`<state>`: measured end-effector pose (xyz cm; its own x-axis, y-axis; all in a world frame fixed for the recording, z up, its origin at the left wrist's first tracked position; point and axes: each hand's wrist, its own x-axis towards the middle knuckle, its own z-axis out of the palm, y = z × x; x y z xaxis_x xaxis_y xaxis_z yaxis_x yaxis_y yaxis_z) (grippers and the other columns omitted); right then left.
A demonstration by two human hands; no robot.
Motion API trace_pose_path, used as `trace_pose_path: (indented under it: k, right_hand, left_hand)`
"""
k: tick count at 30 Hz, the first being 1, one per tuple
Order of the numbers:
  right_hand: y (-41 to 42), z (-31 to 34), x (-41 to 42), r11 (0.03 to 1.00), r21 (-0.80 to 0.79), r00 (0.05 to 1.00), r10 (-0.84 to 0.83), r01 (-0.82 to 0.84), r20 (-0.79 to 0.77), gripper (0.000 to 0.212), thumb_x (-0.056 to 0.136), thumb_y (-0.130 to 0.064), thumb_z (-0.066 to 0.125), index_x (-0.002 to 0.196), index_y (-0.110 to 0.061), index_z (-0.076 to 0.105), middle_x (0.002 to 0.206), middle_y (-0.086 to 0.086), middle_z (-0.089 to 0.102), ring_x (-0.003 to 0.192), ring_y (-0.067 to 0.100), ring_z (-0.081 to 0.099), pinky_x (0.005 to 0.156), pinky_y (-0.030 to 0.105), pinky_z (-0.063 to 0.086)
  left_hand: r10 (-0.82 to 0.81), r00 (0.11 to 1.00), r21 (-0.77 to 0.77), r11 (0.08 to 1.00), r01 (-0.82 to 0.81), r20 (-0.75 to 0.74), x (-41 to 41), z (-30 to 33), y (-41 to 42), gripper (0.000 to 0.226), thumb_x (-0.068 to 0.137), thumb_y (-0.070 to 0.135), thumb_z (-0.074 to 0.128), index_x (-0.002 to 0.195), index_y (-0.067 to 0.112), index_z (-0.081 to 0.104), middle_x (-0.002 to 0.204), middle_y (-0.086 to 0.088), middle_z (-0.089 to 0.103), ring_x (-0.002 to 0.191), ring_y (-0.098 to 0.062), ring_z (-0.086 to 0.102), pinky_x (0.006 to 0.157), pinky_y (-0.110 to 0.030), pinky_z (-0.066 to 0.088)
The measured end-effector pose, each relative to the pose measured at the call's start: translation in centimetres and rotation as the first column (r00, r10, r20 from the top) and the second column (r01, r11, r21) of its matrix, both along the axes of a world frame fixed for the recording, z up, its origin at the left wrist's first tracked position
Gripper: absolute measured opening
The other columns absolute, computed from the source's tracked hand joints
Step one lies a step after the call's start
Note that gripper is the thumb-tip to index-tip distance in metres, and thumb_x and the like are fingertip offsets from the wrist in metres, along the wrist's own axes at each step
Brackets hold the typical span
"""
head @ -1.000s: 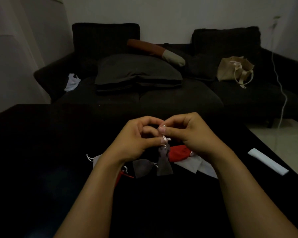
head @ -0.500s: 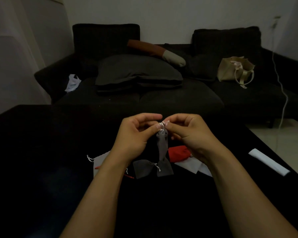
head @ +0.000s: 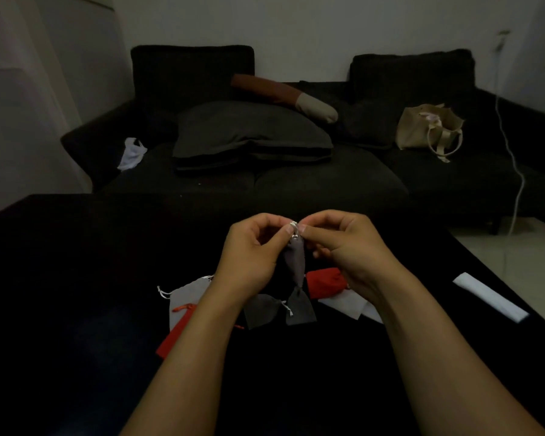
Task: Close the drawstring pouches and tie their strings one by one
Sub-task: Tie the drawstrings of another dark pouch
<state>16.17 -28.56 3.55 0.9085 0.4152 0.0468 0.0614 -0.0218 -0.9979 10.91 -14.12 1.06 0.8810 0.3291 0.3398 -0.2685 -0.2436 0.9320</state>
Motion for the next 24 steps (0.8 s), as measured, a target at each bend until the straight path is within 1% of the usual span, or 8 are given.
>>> trace_pose_path:
  k: [4,6,8,9,12,17,20,24]
  right_hand:
    - [0.0,-0.01,-0.1,0.998,0.051,0.998,-0.045,0.043,0.034,0.01,0.082,-0.005,0.074,0.091,-0.005,0.075,0.078,0.005,0.076,0.069,0.008,0.07,0.06,0.016,0.054]
    - [0.08,0.05,-0.2,0.999,0.037,0.998,-0.027,0.024,0.059,0.009,0.085,-0.006,0.071,0.093,-0.004,0.076,0.081,0.007,0.076,0.071,0.01,0.071,0.061,0.017,0.054]
    - [0.18,0.14,-0.37,0.999,0.05,0.998,0.01,-0.013,0.06,0.011,0.088,-0.008,0.069,0.094,-0.002,0.076,0.076,0.006,0.075,0.068,0.009,0.07,0.061,0.017,0.053]
    - [0.24,0.2,-0.46,0.998,0.058,0.998,0.03,-0.033,0.052,0.012,0.088,-0.009,0.069,0.094,-0.002,0.076,0.075,0.005,0.075,0.069,0.009,0.07,0.063,0.018,0.054]
    - [0.26,0.09,-0.51,0.997,0.043,0.997,0.056,-0.059,0.058,0.014,0.083,-0.011,0.074,0.096,-0.006,0.077,0.088,0.008,0.077,0.086,0.016,0.074,0.077,0.026,0.058]
    - [0.14,0.17,-0.53,0.999,0.006,0.995,0.048,-0.049,0.086,0.011,0.083,-0.003,0.073,0.093,-0.005,0.077,0.086,0.009,0.077,0.076,0.007,0.071,0.064,0.014,0.052]
    - [0.1,0.09,-0.45,0.999,-0.01,0.994,0.036,-0.035,0.099,0.01,0.085,-0.002,0.07,0.093,-0.004,0.077,0.087,0.01,0.076,0.074,0.007,0.069,0.064,0.014,0.053]
    - [0.23,0.01,-0.63,0.999,0.016,0.998,0.04,-0.04,0.049,0.01,0.087,-0.003,0.069,0.093,-0.007,0.077,0.085,0.005,0.077,0.075,0.006,0.071,0.063,0.013,0.051]
  left_hand:
    - [0.024,0.998,-0.051,0.998,-0.022,0.05,-0.06,0.17,-0.33,0.012,0.088,0.005,0.069,0.087,0.016,0.073,0.079,0.002,0.075,0.077,-0.005,0.071,0.068,-0.015,0.052]
    - [0.057,0.996,-0.075,0.996,-0.052,0.074,-0.06,0.26,-0.39,0.01,0.087,0.005,0.071,0.087,0.015,0.073,0.08,0.0,0.076,0.077,-0.007,0.072,0.068,-0.016,0.053]
    - [0.105,0.99,-0.073,0.992,-0.099,0.091,-0.04,0.3,-0.38,0.009,0.087,0.006,0.071,0.088,0.014,0.074,0.081,-0.001,0.076,0.077,-0.008,0.073,0.067,-0.016,0.053]
    - [0.124,0.988,-0.057,0.991,-0.119,0.095,-0.07,0.29,-0.36,0.009,0.087,0.006,0.071,0.089,0.014,0.074,0.082,-0.001,0.076,0.078,-0.008,0.073,0.067,-0.016,0.053]
    - [0.156,0.984,-0.021,0.988,-0.155,0.088,-0.07,0.13,-0.27,0.008,0.087,0.008,0.071,0.091,0.015,0.076,0.084,0.001,0.076,0.081,-0.007,0.073,0.068,-0.015,0.053]
    - [0.118,0.992,-0.039,0.992,-0.116,0.044,-0.04,0.16,-0.11,0.01,0.087,0.011,0.072,0.09,0.019,0.077,0.085,0.001,0.077,0.085,-0.009,0.073,0.073,-0.021,0.056]
    - [0.096,0.995,-0.065,0.993,-0.094,0.017,-0.18,0.26,0.04,0.01,0.087,0.009,0.071,0.089,0.018,0.077,0.084,0.0,0.077,0.085,-0.01,0.074,0.073,-0.02,0.055]
    - [0.094,0.995,-0.068,0.993,-0.095,-0.017,-0.4,0.33,0.27,0.009,0.088,0.01,0.071,0.091,0.015,0.077,0.084,0.0,0.078,0.084,-0.01,0.074,0.074,-0.022,0.057]
